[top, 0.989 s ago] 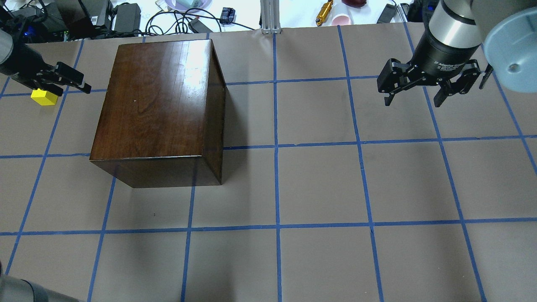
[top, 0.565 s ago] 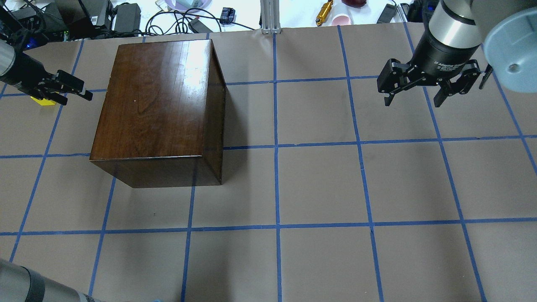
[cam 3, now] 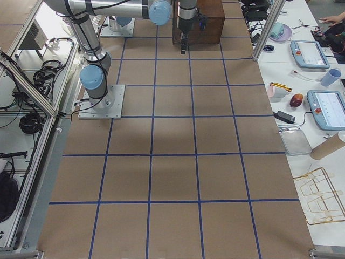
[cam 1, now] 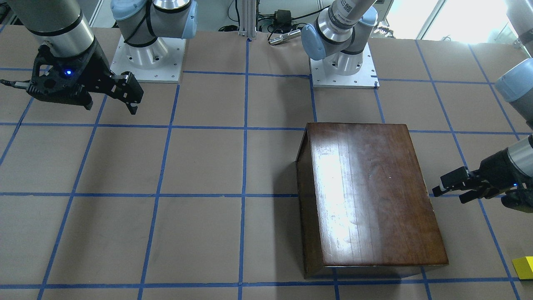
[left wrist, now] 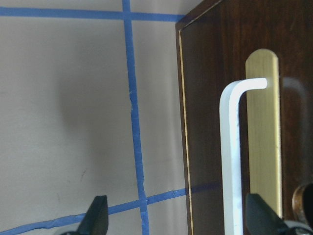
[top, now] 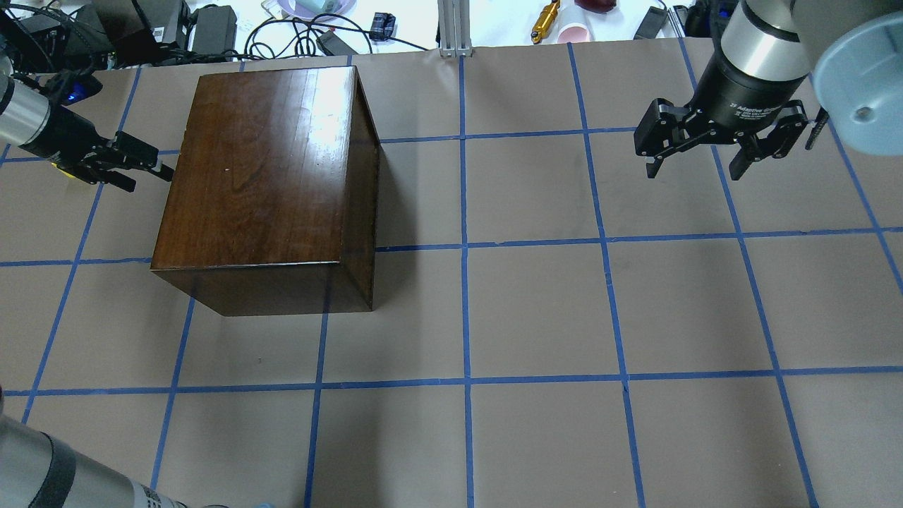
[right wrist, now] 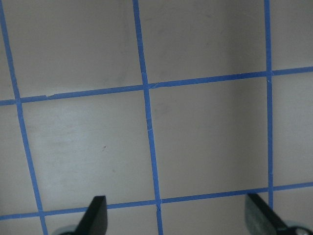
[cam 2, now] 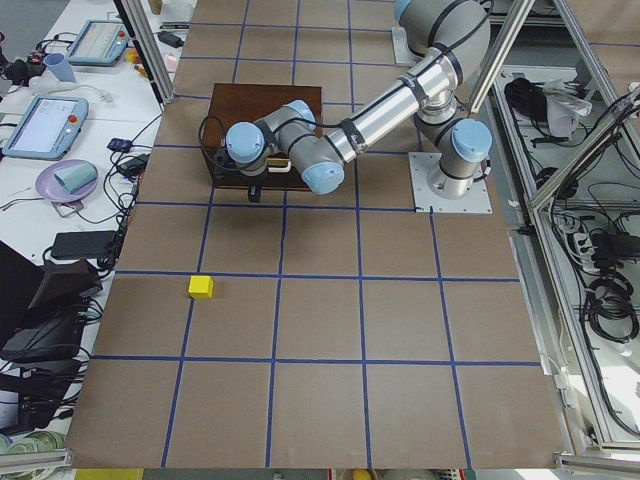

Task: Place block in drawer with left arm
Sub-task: 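Hook the white handle with the left gripper and start pulling outward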

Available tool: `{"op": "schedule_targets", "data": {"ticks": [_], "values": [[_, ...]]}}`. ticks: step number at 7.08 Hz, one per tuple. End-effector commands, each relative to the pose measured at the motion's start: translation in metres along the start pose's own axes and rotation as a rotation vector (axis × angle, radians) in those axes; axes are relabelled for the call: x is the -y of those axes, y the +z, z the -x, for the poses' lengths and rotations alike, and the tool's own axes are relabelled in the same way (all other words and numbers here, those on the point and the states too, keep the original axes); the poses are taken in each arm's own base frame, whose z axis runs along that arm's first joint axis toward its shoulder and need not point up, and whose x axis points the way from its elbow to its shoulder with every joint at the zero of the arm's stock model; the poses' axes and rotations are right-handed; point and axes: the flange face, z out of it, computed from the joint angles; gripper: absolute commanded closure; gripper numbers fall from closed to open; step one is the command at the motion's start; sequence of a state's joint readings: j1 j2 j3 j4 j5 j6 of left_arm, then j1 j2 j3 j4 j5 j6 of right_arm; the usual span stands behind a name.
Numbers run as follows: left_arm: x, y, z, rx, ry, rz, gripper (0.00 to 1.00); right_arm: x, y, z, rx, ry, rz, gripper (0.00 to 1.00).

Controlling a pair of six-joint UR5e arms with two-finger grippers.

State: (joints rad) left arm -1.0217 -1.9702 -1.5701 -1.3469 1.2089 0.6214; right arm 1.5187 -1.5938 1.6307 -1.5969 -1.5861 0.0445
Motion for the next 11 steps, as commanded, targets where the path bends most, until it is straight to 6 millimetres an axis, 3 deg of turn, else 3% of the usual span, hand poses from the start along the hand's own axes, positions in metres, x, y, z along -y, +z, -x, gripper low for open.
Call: {"op": "schedule_targets", "data": {"ticks": [1, 5, 11], "values": [[-0.003, 0.011, 0.001, -0.029, -0.012, 0.011, 0.00, 0.000, 0.000, 0.000, 0.000, 0.000, 0.000, 0.00], [-0.002, 0.025, 0.009, -0.036, -0.018, 0.037, 0.00, 0.000, 0.000, 0.000, 0.000, 0.000, 0.000, 0.00], [0.002, 0.026, 0.015, -0.014, -0.011, 0.040, 0.04, 0.000, 0.000, 0.000, 0.000, 0.000, 0.000, 0.00]]}}
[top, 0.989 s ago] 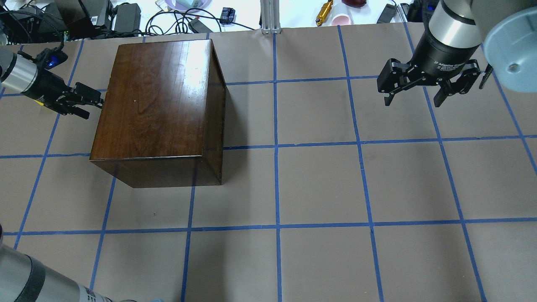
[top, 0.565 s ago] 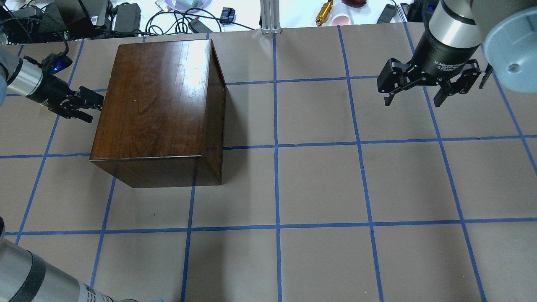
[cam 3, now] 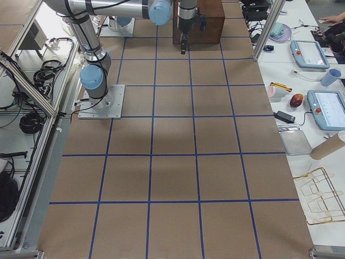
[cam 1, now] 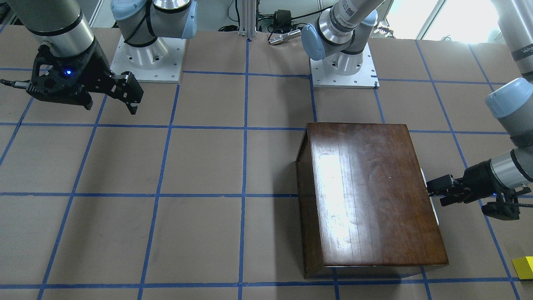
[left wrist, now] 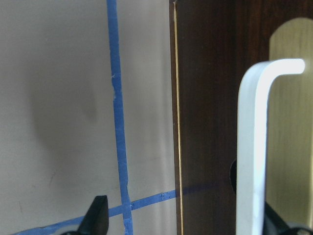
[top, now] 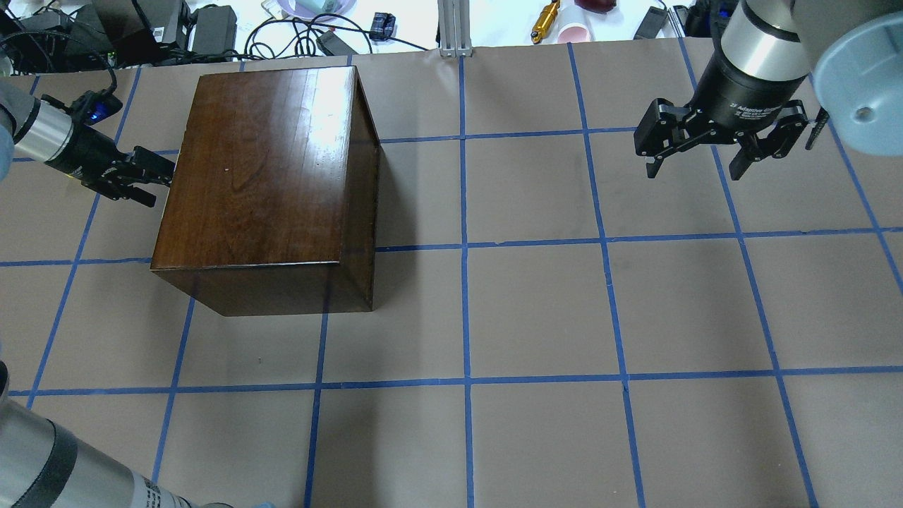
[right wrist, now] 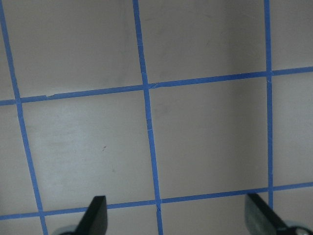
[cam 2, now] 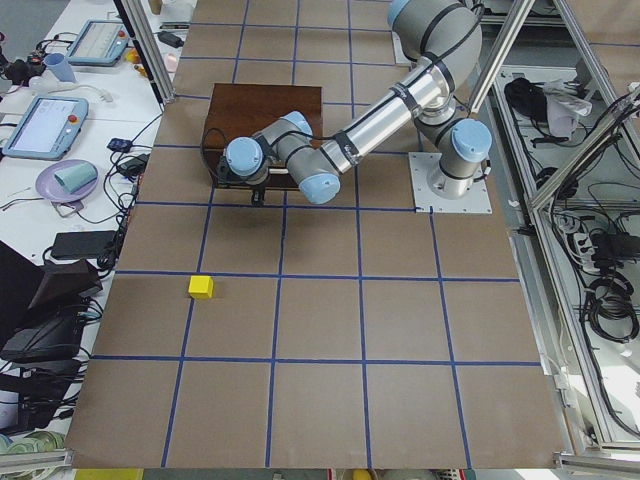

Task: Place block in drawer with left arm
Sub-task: 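Hook the white handle with the left gripper and start pulling outward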

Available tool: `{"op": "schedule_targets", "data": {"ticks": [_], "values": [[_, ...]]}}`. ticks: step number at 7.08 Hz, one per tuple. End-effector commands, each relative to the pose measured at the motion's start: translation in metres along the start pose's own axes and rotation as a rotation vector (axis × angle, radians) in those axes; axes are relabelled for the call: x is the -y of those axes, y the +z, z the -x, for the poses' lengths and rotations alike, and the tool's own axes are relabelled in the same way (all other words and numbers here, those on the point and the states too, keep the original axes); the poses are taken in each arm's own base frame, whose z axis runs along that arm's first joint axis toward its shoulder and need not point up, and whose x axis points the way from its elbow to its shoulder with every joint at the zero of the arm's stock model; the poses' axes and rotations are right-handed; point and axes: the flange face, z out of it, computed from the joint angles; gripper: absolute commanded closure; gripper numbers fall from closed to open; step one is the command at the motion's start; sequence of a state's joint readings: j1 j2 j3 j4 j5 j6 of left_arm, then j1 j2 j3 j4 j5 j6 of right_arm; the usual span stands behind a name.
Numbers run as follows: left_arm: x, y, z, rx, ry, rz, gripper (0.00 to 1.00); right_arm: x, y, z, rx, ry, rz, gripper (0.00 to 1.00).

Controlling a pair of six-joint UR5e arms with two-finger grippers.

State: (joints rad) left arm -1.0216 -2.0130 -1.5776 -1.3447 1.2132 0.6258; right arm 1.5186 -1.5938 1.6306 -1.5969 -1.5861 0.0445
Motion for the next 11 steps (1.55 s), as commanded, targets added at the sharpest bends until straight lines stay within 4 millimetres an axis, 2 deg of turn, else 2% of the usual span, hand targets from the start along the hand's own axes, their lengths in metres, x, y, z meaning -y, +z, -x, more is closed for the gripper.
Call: {"op": "schedule_targets", "data": {"ticks": [1, 8, 10, 11], "values": [[0.001, -0.002, 0.004, 0.033, 0.005, 0.011, 0.04, 0.000, 0.000, 0.000, 0.000, 0.000, 0.000, 0.00], [0.006, -0.015, 0.011, 0.110, 0.027, 0.023, 0.06, 0.000, 0.000, 0.000, 0.000, 0.000, 0.000, 0.00], [0.005, -0.017, 0.015, 0.123, 0.026, 0.030, 0.13, 0.000, 0.000, 0.000, 0.000, 0.000, 0.000, 0.00], [0.001, -0.023, 0.025, 0.124, 0.012, 0.024, 0.13, 0.000, 0.000, 0.000, 0.000, 0.000, 0.000, 0.00]]}}
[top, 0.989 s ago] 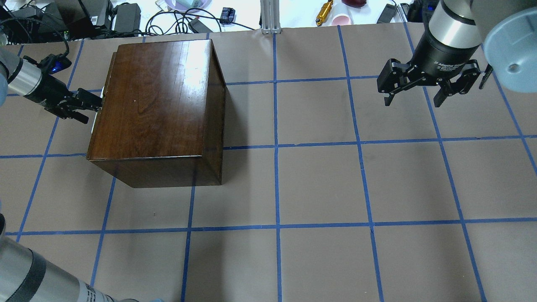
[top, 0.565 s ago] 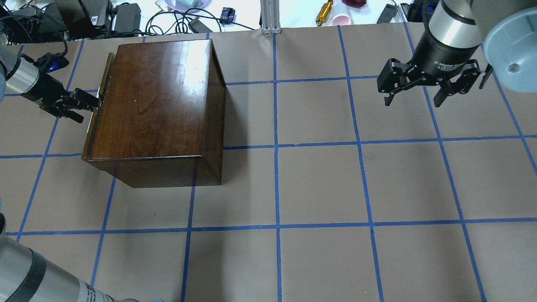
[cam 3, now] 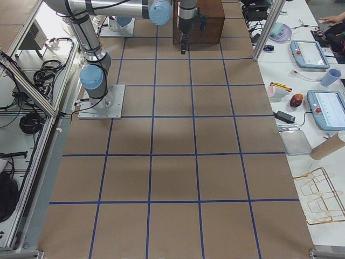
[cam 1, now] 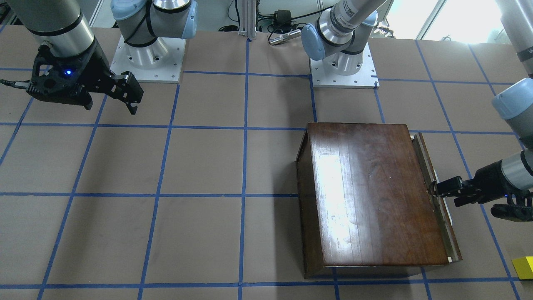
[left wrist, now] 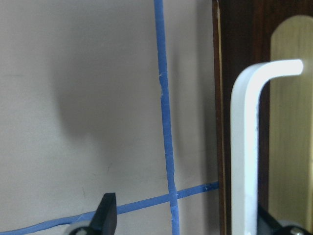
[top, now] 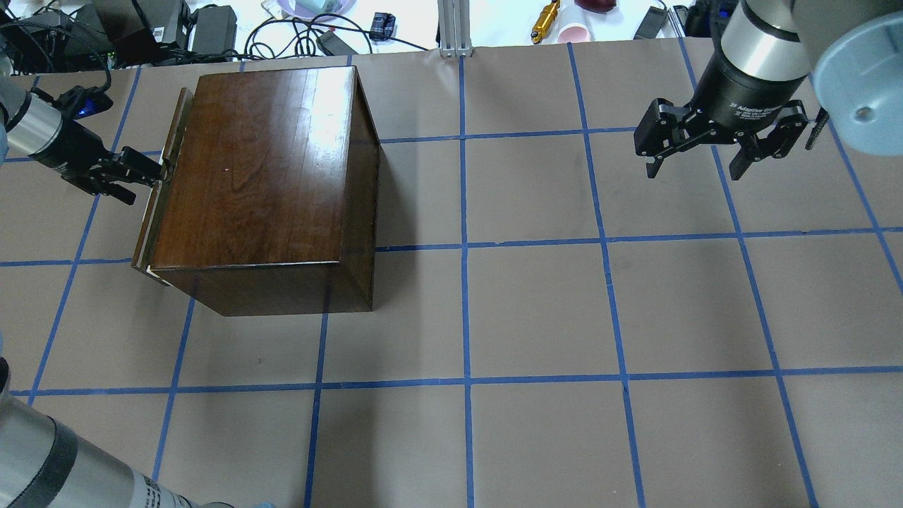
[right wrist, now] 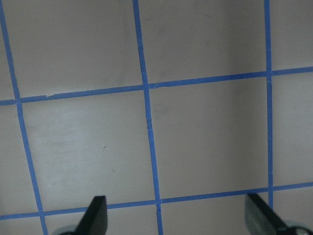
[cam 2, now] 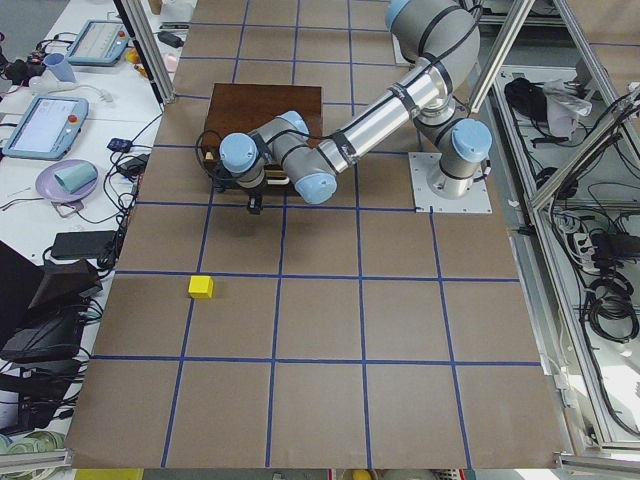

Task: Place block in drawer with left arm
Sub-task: 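Pull the drawer open away from the cabinet with the left gripper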

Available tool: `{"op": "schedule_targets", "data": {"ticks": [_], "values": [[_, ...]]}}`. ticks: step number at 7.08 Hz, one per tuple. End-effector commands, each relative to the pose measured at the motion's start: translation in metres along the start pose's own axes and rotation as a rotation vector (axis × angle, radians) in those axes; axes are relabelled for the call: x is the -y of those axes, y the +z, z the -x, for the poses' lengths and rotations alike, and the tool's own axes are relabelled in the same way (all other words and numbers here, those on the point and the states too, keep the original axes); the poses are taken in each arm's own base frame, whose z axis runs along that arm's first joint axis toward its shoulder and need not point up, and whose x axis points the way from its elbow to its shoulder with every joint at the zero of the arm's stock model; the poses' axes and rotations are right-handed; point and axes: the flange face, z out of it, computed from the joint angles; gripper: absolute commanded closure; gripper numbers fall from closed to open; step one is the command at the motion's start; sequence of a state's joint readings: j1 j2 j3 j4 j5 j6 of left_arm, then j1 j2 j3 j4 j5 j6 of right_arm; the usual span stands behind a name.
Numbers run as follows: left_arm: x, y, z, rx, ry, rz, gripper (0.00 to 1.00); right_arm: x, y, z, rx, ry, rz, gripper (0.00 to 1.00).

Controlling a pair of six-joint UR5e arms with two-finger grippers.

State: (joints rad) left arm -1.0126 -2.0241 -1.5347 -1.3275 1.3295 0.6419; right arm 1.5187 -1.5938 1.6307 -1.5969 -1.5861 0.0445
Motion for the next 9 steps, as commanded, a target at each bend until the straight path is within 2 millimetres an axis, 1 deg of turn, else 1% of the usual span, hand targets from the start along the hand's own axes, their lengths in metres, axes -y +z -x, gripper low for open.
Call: {"op": "schedule_targets", "data": {"ticks": [1, 2, 4, 9], "values": [[-0.008, -0.006, 0.018, 0.003, 0.002, -0.008, 0.13, 0.000, 0.000, 0.000, 0.000, 0.000, 0.000, 0.00], [-0.010, -0.009, 0.021, 0.025, 0.005, 0.004, 0.13, 0.000, 0.000, 0.000, 0.000, 0.000, 0.000, 0.00], [-0.006, -0.018, 0.023, 0.043, 0.010, -0.003, 0.13, 0.000, 0.000, 0.000, 0.000, 0.000, 0.000, 0.00], [-0.006, -0.020, 0.025, 0.061, 0.031, 0.004, 0.13, 0.000, 0.000, 0.000, 0.000, 0.000, 0.000, 0.00]]}}
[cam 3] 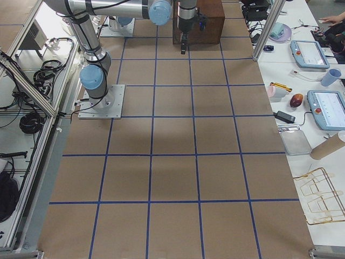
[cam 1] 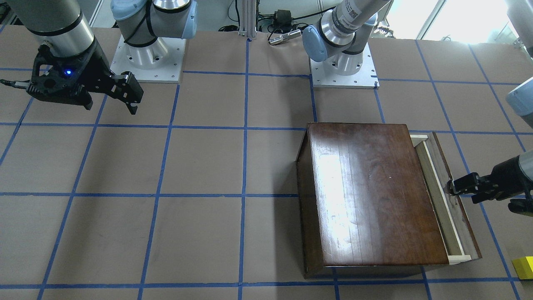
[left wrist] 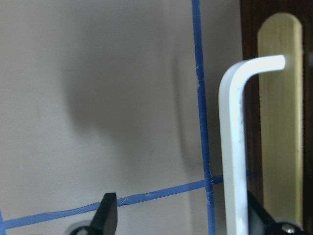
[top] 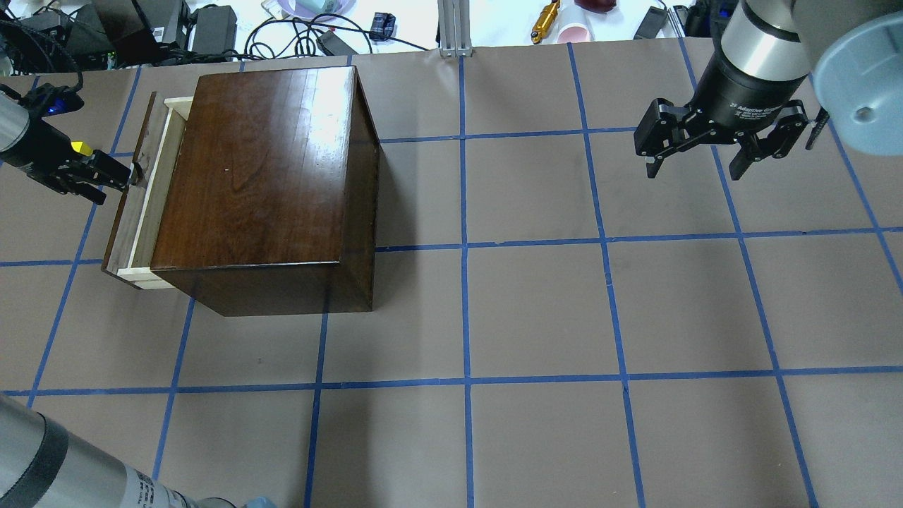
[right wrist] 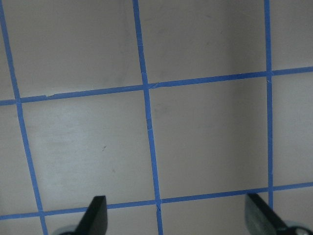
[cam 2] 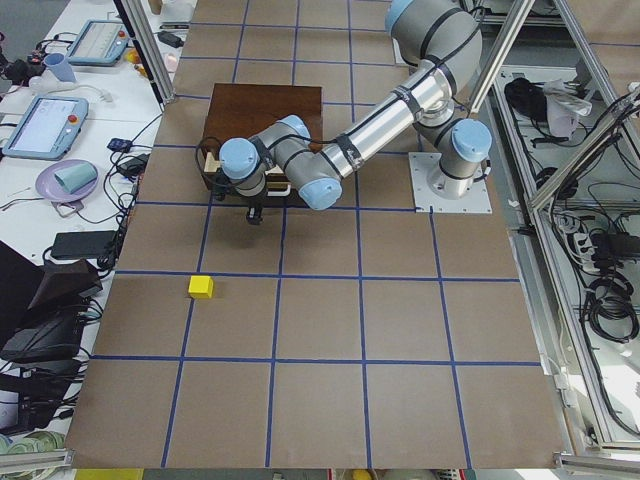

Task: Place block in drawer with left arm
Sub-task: 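Pull the drawer open away from the cabinet with the left gripper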

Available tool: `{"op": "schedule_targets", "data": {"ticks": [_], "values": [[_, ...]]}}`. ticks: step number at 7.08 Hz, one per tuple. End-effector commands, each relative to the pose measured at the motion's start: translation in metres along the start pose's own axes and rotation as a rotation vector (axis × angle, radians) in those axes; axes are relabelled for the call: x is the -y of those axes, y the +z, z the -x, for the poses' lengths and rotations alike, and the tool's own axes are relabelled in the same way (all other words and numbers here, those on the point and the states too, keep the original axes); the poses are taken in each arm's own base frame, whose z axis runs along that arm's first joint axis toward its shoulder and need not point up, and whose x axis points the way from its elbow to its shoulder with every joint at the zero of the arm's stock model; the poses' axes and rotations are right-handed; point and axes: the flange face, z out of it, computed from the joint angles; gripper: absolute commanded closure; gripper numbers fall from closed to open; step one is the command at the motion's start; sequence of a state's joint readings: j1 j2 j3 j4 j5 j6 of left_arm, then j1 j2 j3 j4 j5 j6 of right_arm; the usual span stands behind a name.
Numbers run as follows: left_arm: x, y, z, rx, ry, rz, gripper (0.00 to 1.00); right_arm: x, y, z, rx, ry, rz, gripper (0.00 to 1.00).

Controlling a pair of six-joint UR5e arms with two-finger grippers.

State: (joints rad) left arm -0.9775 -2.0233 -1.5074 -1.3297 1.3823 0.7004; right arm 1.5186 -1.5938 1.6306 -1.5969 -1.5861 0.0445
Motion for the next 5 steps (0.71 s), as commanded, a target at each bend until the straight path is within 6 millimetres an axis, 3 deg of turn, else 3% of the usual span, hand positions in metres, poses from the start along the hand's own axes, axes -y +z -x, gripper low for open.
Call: {"op": "schedule_targets", "data": {"ticks": [1, 2, 5], "values": [[-0.004, -0.002, 0.006, 0.020, -0.002, 0.012, 0.13, 0.000, 0.000, 0.000, 0.000, 0.000, 0.000, 0.00], [-0.009, -0.003, 0.018, 0.018, -0.016, 0.010, 0.13, 0.000, 0.000, 0.000, 0.000, 0.000, 0.000, 0.00], [-0.010, -0.005, 0.020, 0.021, 0.000, 0.008, 0.13, 0.000, 0.000, 0.000, 0.000, 0.000, 0.000, 0.00]]}}
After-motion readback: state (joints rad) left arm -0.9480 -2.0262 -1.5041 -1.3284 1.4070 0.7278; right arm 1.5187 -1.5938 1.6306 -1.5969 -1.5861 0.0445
